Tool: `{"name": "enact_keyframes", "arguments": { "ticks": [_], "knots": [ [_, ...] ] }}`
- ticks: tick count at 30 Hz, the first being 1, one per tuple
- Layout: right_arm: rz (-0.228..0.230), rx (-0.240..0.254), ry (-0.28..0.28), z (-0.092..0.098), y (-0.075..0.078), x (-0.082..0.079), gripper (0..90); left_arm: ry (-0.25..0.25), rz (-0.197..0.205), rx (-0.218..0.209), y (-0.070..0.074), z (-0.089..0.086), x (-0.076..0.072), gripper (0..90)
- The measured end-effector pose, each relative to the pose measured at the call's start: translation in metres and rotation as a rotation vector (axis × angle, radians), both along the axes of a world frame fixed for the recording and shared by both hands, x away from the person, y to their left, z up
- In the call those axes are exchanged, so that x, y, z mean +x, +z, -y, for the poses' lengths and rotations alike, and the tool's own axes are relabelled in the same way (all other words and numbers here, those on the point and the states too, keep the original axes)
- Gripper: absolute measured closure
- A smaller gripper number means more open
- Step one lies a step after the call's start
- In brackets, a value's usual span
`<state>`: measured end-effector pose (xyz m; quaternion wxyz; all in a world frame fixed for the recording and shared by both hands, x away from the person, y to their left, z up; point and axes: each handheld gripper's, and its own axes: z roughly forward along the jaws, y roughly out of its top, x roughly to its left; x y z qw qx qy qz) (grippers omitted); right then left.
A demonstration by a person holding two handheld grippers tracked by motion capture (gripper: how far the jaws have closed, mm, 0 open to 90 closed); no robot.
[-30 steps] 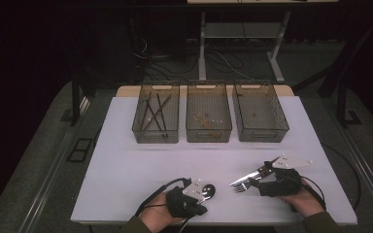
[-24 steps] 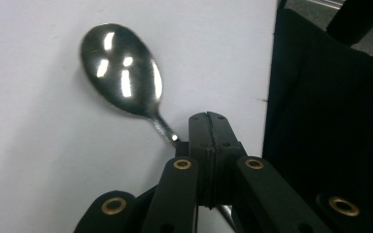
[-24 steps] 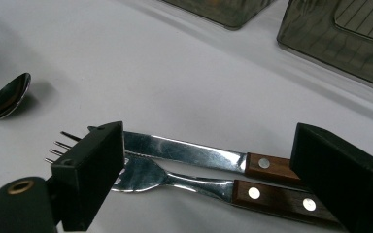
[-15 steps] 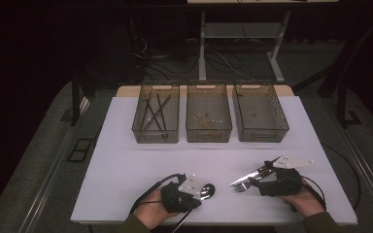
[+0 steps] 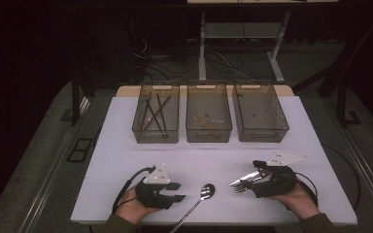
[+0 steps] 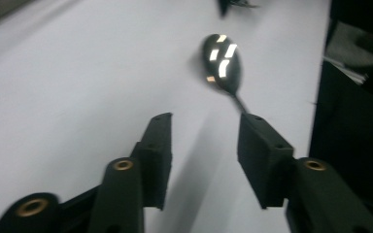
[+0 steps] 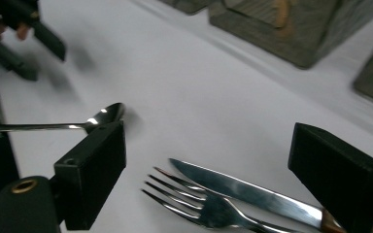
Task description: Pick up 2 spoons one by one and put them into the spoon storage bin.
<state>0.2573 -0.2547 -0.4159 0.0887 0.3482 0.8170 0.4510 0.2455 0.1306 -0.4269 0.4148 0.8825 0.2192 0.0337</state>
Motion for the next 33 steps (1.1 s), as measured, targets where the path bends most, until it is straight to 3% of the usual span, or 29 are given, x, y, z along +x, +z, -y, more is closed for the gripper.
{"name": "enact_keyframes", "arguments": {
  "ticks": [5, 8, 14, 19, 21, 26, 33],
  "knots": [
    [-0.044, -0.004, 0.072, -0.017, 0.003, 0.005, 14.0, 0.097, 0.015, -0.051, -0.004, -0.022, 0.004, 39.6],
    [-0.049, -0.005, 0.112, -0.029, 0.004, 0.009, 14.8, 0.123, 0.036, -0.067, -0.006, -0.028, 0.006, 28.9],
    [-0.056, -0.031, 0.203, -0.06, 0.006, 0.015, 20.0, 0.137, 0.072, -0.07, -0.009, -0.026, 0.008, 13.6],
    [-0.083, -0.102, 0.264, -0.082, -0.001, 0.02, 25.3, 0.157, 0.082, -0.089, -0.011, -0.028, 0.013, 5.0],
    [-0.101, -0.123, 0.286, -0.09, -0.004, 0.022, 28.3, 0.162, 0.069, -0.079, -0.012, -0.029, 0.018, 0.7],
    [-0.139, -0.159, 0.304, -0.102, -0.011, 0.026, 38.2, 0.169, 0.074, -0.089, -0.012, -0.03, 0.021, 0.0],
    [-0.175, -0.176, 0.317, -0.107, -0.016, 0.028, 52.4, 0.148, 0.069, -0.073, -0.013, -0.027, 0.021, 0.0]
  ]
}}
